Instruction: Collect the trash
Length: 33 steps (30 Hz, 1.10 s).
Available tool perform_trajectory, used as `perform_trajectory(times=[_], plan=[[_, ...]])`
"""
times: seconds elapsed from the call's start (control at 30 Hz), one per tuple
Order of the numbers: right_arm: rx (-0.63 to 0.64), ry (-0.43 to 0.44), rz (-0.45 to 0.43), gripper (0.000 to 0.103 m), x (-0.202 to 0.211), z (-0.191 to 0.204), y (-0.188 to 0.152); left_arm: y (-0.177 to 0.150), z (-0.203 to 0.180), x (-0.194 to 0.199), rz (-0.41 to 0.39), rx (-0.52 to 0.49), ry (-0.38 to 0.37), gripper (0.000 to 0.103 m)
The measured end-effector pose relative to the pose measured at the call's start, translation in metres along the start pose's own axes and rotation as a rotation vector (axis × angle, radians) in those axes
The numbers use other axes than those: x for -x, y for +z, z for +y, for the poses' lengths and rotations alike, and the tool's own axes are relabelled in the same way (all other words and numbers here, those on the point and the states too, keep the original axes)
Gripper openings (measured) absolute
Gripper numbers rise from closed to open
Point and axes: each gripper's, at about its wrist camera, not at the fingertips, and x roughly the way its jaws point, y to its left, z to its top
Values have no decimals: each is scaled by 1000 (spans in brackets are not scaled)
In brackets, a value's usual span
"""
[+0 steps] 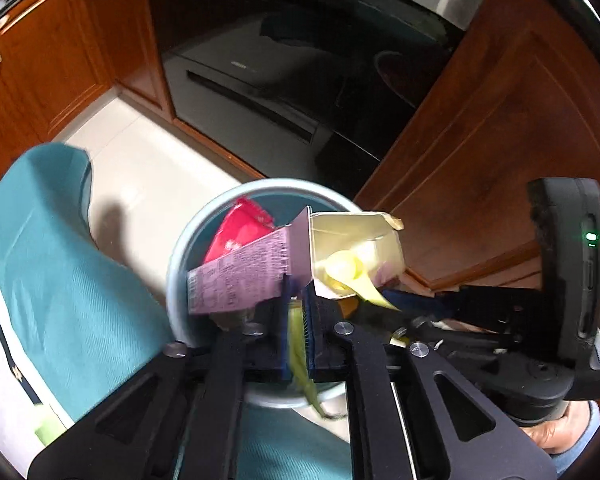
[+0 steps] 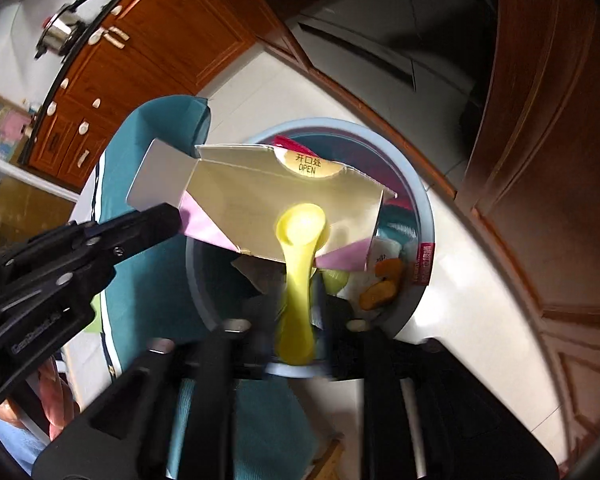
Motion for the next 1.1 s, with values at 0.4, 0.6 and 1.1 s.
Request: perform_trajectory(times=[0.4, 0.6, 1.1], plan=[[-59, -13, 4, 83, 7, -17, -4, -20, 0, 22, -56, -50, 65, 66], [-66, -9, -17, 83, 27, -12, -13, -36, -4, 32, -48, -55, 82, 68], [67, -140, -84, 92, 86, 34, -61, -96, -4, 92, -111, -38, 166, 99]])
